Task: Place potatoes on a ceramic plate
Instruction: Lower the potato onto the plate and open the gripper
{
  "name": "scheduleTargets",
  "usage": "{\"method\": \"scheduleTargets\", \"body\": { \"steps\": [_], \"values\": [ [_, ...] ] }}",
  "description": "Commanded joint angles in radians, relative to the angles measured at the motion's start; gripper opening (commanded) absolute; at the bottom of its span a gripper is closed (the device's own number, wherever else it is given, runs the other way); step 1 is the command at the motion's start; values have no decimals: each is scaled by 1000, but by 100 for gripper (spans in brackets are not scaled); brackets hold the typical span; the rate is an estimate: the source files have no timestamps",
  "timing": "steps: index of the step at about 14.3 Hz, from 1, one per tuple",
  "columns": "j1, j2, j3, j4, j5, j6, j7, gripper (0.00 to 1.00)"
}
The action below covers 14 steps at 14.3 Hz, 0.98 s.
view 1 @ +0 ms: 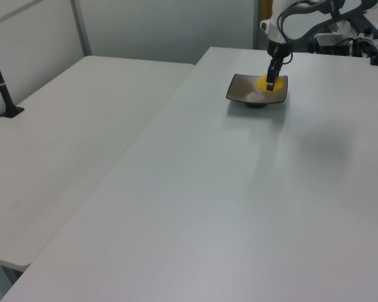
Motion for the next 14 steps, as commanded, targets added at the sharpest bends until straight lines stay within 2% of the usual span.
{"method": "scheduleTargets", "body": {
  "steps": [1, 6, 10, 14],
  "values": [
    [1, 27, -4, 25, 6, 37, -3, 100],
    [1, 24, -2, 26, 9, 37, 46, 100],
    [1, -5, 4, 27, 10, 14, 136, 100],
    [9, -85, 42, 23, 10, -217, 178, 100]
  ]
}}
